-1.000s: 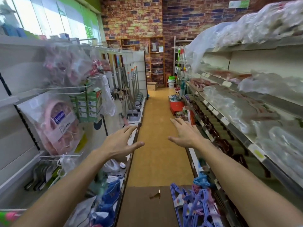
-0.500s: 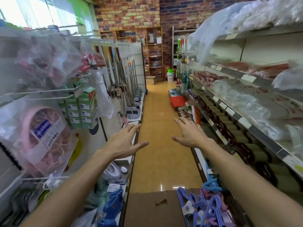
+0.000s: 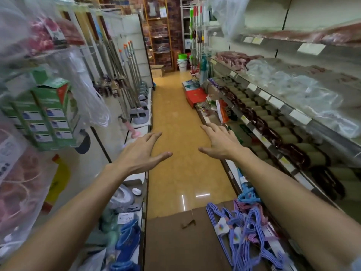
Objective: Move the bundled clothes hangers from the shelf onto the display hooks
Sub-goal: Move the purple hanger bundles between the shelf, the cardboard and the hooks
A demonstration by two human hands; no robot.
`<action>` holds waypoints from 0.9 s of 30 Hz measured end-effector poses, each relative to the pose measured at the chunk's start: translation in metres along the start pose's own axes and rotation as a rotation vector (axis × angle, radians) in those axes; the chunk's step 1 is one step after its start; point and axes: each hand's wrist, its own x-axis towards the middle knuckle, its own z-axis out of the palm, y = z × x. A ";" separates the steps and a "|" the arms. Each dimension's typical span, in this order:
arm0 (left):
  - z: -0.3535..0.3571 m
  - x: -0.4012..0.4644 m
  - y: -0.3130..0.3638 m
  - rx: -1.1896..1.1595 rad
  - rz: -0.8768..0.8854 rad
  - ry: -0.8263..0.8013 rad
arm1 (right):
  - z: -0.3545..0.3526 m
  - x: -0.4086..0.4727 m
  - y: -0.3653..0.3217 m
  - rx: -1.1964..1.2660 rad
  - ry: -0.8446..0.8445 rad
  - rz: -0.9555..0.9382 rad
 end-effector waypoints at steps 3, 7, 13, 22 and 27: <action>0.039 0.017 -0.001 -0.013 -0.010 0.032 | 0.037 0.015 0.022 -0.017 0.020 -0.013; 0.133 0.032 0.000 -0.042 0.000 0.047 | 0.117 0.032 0.056 -0.031 0.030 -0.021; 0.308 0.036 -0.012 -0.085 -0.015 0.040 | 0.279 0.038 0.105 -0.021 0.050 0.006; 0.540 0.014 -0.030 -0.130 -0.068 -0.025 | 0.507 0.024 0.166 -0.051 0.038 0.004; 0.622 0.004 -0.039 -0.138 -0.083 -0.033 | 0.590 0.016 0.188 -0.044 0.037 0.005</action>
